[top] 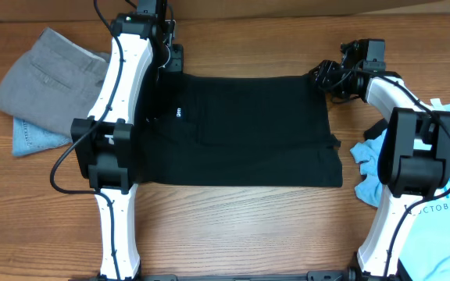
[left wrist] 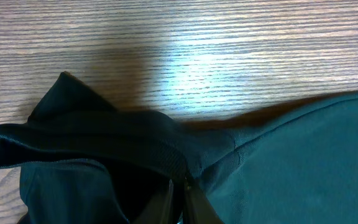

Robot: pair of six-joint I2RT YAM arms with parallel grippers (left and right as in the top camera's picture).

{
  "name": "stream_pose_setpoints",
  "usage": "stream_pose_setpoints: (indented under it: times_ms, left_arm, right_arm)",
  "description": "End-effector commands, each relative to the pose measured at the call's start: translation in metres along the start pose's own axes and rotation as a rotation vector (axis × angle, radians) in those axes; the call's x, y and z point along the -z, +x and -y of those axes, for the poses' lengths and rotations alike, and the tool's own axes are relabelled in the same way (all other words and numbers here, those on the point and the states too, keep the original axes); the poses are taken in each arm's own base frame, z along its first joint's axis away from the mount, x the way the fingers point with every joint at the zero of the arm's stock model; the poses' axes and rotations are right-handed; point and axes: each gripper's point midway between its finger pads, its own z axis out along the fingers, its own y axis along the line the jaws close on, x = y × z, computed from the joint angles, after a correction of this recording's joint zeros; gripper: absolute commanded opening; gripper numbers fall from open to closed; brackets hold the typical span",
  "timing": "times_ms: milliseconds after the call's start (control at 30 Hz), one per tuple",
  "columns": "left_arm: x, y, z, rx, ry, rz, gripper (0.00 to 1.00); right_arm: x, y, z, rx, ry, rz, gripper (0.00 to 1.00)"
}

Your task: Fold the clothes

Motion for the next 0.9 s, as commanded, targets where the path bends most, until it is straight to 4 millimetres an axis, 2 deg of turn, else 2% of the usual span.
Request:
stream_pose_setpoints:
  times_ms: [0,67,133,267,367,533,733,867]
  left_arm:
    - [0.008,-0.008,0.003,-0.025,-0.003,0.031,0.07]
    - [0.008,-0.008,0.003,-0.029,-0.003,0.029,0.07]
    - [0.008,-0.007,0.002,-0.029,-0.003,0.028,0.07]
    - [0.008,-0.008,0.003,-0.029,-0.003,0.031,0.08]
    - [0.008,-0.009,0.003,-0.029,-0.002,0.034,0.08]
    - [0.008,-0.009,0.003,-0.029,-0.002,0.034,0.08]
    - [0.008,-0.009,0.003,-0.029,-0.002,0.034,0.09]
    - [0.008,-0.008,0.003,-0.029,-0.002,0.030,0.09]
  right_arm:
    - [-0.007,0.006,0.017,-0.032,0.041,-0.021,0.58]
    - [0.004,-0.004,0.019,-0.014,0.054,-0.001,0.54]
    - [0.022,-0.016,0.018,-0.016,0.066,0.030,0.54]
    - [0.054,-0.036,-0.008,0.036,0.007,0.086,0.56]
    - [0.066,-0.043,-0.017,0.051,-0.002,0.113,0.58]
    - [0.056,-0.034,-0.016,0.053,0.020,0.094,0.59]
    - [0.020,-0.011,-0.005,0.051,0.066,0.032,0.61]
    - [0.000,-0.006,-0.001,0.052,0.060,0.030,0.61]
